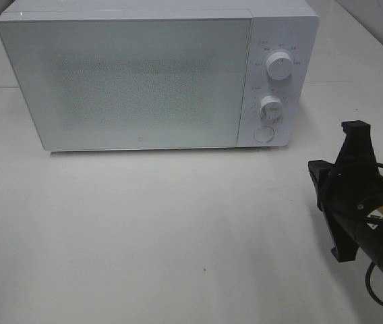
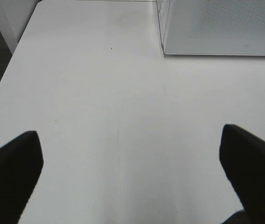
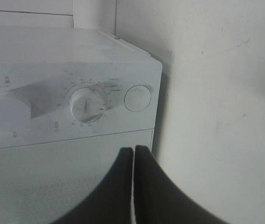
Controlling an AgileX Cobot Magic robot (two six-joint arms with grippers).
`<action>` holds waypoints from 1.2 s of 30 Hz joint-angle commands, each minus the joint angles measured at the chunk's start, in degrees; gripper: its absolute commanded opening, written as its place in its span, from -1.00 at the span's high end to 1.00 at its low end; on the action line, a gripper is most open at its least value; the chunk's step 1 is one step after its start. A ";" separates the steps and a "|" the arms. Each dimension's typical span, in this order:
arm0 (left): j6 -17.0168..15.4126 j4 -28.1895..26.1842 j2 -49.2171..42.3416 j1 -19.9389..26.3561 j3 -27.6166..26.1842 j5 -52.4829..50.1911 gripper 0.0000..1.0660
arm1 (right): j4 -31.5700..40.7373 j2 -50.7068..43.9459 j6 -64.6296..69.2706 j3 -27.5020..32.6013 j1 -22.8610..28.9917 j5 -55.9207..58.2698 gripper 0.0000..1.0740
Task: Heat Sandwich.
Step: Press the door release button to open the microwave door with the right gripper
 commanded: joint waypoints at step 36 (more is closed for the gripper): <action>0.06 -0.34 -1.32 0.23 0.00 -0.34 -0.83 | -11.69 12.26 2.41 -12.43 -7.39 4.18 1.00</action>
